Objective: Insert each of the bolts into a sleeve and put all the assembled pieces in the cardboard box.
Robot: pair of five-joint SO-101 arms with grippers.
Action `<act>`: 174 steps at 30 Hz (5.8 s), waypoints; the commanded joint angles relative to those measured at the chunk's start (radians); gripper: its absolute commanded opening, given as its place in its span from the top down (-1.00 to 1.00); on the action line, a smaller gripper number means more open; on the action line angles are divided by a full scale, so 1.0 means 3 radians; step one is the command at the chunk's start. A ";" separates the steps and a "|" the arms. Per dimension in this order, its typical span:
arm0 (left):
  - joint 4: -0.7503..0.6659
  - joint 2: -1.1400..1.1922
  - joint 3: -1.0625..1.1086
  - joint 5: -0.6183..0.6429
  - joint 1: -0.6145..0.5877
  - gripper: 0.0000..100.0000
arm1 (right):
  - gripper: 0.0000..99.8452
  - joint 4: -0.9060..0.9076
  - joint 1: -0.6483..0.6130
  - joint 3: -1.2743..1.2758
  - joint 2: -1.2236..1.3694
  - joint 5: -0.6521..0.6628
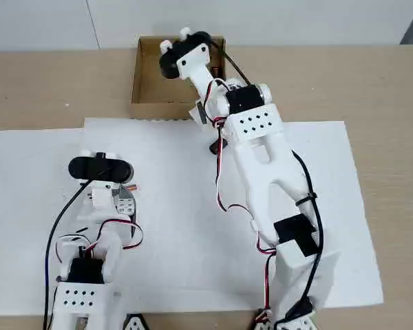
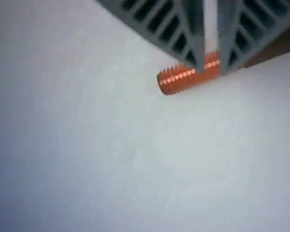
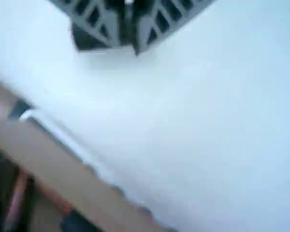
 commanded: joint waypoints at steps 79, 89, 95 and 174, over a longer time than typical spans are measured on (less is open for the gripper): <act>0.0041 -0.0026 -0.0018 0.0072 -0.0159 0.99 | 0.89 -0.0090 0.0115 -0.0179 0.1020 -0.2614; 0.0041 -0.0026 -0.0018 0.0072 -0.0153 0.99 | 1.00 0.0018 0.0069 -0.0184 0.0693 -0.2619; 0.0041 -0.0026 -0.0018 0.0036 -0.0077 0.99 | 1.00 0.0401 -0.0090 -0.0184 -0.0110 -0.2603; 0.2752 0.1192 -0.2534 0.2670 -0.0072 0.98 | 1.00 0.0944 0.0734 0.4879 -0.7035 -0.2174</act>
